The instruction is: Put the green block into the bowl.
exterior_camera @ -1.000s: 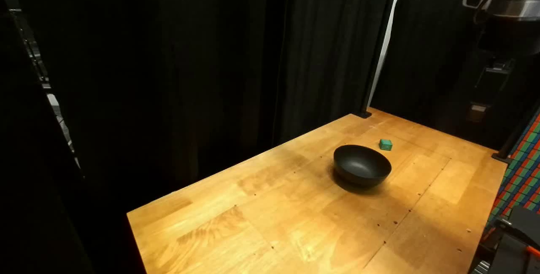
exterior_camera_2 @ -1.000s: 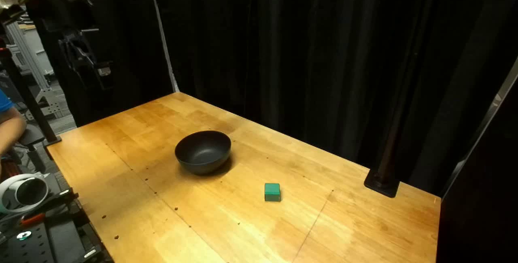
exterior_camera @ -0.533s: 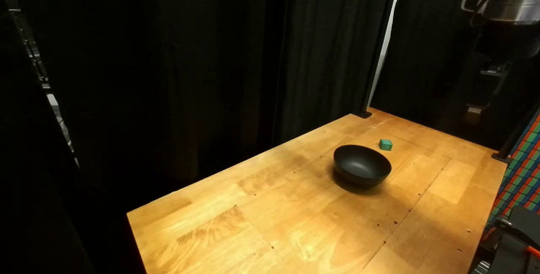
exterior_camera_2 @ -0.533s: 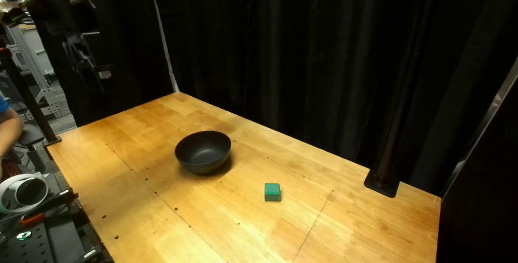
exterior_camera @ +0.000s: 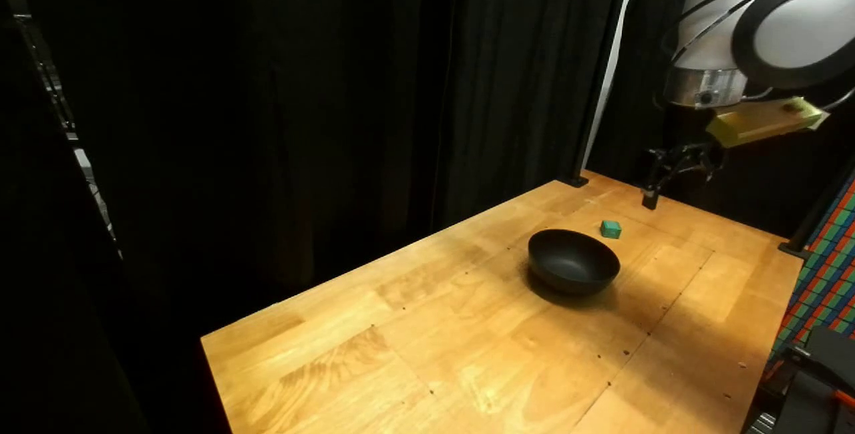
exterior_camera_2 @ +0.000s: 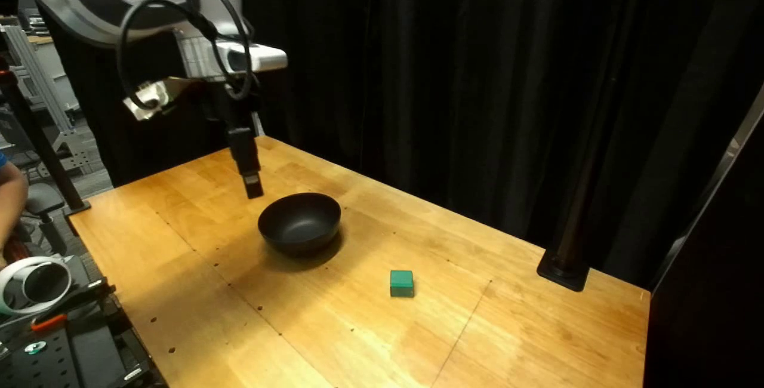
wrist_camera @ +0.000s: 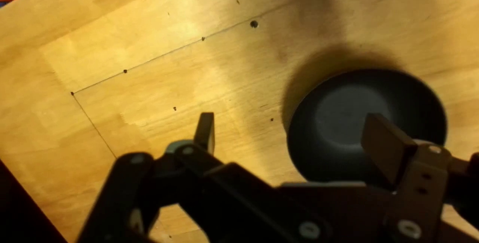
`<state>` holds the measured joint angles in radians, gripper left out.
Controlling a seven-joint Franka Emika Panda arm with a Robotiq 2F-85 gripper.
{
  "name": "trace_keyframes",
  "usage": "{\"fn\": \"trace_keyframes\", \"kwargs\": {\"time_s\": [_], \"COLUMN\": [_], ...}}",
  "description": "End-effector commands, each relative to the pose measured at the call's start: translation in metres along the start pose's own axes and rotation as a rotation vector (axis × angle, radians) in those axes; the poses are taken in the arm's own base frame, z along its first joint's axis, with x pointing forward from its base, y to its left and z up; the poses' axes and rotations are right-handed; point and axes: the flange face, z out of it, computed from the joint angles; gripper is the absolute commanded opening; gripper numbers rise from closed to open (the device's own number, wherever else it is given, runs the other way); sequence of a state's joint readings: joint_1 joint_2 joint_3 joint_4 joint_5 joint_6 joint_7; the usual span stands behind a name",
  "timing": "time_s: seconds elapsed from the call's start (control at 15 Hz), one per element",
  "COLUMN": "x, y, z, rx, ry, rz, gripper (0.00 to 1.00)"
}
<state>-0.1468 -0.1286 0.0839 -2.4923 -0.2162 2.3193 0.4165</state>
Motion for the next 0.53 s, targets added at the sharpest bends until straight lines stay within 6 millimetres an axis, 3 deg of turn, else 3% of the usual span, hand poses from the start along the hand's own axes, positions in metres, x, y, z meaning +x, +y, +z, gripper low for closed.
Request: {"fn": "trace_keyframes", "kwargs": {"time_s": [0.0, 0.27, 0.47], "x": [0.075, 0.140, 0.171], "y": [0.027, 0.068, 0.082], "z": [0.042, 0.095, 0.132], "rx": [0.016, 0.051, 0.082], "ry": [-0.001, 0.030, 0.089], "rz": [0.206, 0.421, 0.572], "gripper": [1.00, 1.00, 1.00]}}
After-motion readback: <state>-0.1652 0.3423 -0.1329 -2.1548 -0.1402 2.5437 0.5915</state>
